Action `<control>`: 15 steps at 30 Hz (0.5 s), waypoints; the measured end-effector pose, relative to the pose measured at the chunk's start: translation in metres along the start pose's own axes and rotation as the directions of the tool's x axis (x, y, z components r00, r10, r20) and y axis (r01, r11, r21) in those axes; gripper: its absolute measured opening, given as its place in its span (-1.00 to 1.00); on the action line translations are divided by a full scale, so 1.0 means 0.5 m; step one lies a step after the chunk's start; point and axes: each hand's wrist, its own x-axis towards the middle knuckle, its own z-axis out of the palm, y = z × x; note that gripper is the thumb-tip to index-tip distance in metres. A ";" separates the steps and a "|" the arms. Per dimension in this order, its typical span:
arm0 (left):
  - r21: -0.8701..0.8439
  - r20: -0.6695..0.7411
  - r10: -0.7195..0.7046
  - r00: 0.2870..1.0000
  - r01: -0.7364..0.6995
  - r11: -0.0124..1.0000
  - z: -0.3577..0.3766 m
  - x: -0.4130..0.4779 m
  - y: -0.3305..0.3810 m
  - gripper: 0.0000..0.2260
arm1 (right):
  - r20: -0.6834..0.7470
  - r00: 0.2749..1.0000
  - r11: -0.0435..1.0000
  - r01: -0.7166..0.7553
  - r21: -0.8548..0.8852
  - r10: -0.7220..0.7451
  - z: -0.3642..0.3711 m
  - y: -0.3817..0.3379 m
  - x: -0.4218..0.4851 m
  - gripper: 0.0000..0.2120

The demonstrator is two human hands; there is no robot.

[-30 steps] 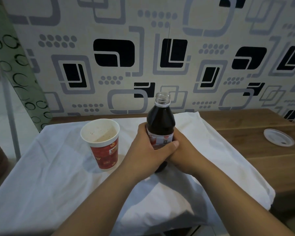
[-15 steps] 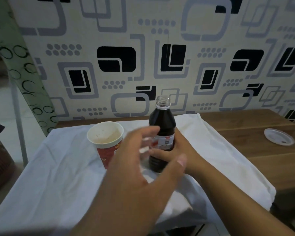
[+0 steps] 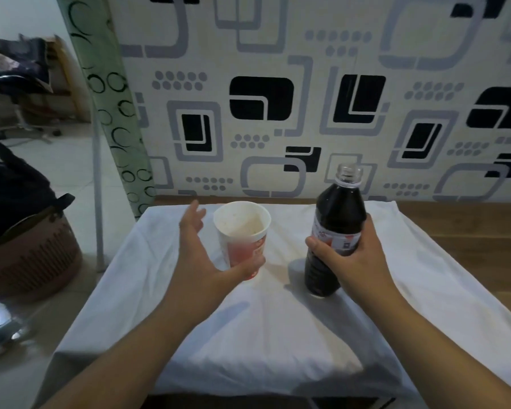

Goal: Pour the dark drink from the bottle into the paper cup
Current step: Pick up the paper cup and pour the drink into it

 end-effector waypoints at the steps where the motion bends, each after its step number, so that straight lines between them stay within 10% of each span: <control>1: -0.011 0.030 -0.026 0.999 0.026 1.000 0.007 0.001 -0.011 0.03 | -0.014 1.000 1.000 0.004 -0.003 -0.004 0.003 0.001 -0.001 -0.31; 15: -0.215 0.148 -0.108 0.983 0.139 0.967 0.056 0.027 -0.020 -0.34 | 0.019 1.000 0.996 0.018 -0.083 -0.016 -0.008 -0.002 0.002 -0.22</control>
